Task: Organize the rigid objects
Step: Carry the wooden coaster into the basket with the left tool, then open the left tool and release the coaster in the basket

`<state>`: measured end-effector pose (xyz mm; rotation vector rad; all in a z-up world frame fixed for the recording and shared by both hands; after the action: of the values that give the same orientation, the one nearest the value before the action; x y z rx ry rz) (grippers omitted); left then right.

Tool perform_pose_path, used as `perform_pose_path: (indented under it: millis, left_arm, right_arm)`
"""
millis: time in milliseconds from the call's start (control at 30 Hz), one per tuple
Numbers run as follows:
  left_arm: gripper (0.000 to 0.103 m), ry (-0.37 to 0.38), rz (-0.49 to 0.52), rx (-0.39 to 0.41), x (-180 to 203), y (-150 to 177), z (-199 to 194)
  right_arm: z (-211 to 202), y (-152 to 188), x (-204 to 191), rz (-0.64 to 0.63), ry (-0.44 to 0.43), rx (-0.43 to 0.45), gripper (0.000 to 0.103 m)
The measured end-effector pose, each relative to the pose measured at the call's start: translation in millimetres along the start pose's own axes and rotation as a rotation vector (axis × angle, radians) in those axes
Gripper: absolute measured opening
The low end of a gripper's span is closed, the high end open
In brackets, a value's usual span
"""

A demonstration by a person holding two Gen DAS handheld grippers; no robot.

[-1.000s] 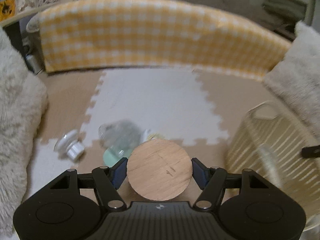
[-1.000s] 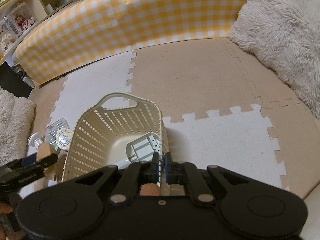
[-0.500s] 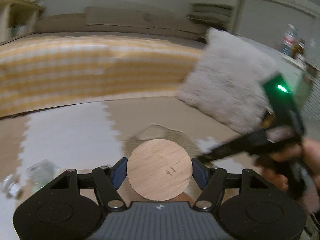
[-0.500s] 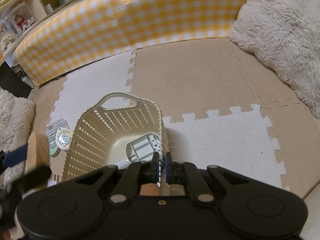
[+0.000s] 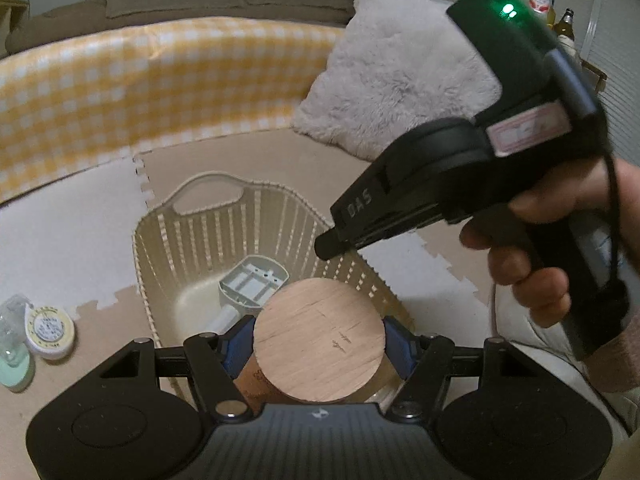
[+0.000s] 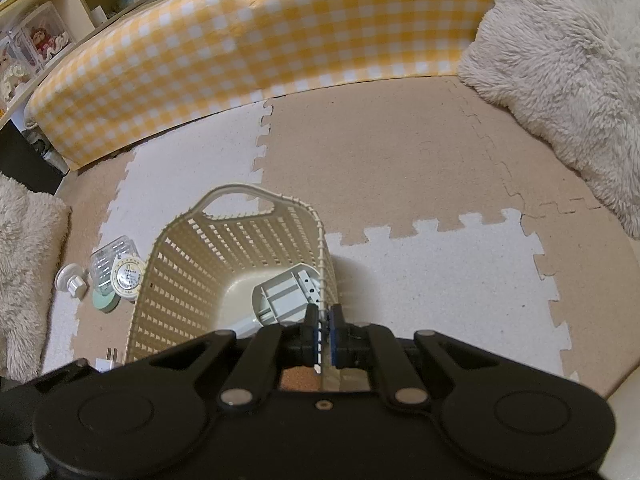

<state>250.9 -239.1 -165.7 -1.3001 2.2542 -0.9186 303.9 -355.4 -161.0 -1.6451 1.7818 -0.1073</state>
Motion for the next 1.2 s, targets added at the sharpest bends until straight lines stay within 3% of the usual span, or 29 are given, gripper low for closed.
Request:
perform_pose_path:
  millis: [200, 467, 567, 633, 1200]
  left_arm:
    - [0.068, 0.014, -0.040, -0.035, -3, 2, 12]
    - [0.068, 0.005, -0.018, -0.053, -1, 2, 12]
    - [0.072, 0.006, -0.004, -0.057, 1, 2, 12]
    - [0.081, 0.013, -0.007, -0.060, 2, 2, 12]
    - [0.083, 0.002, -0.004, -0.091, -2, 0, 5]
  right_arm:
    - [0, 0, 0, 0.001, 0.001, -0.001, 0.005]
    - [0, 0, -1, 0.000, 0.002, -0.002, 0.006]
    - [0, 0, -1, 0.000, 0.002, -0.002, 0.006]
    - [0, 0, -1, 0.001, 0.002, -0.001, 0.006]
    - [0, 1, -1, 0.001, 0.001, -0.006, 0.006]
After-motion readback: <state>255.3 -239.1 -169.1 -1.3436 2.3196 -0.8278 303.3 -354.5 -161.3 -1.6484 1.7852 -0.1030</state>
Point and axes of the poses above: each gripper's, at about its wrist camera, not at the fingertips, and z roughly the way its jaws point, x to its right, y to its underside, the point moved 8 cm from there along z, roughly the way its jaws point, and after that the axes turned 15 degrees about -y, right-handed, at the moved point
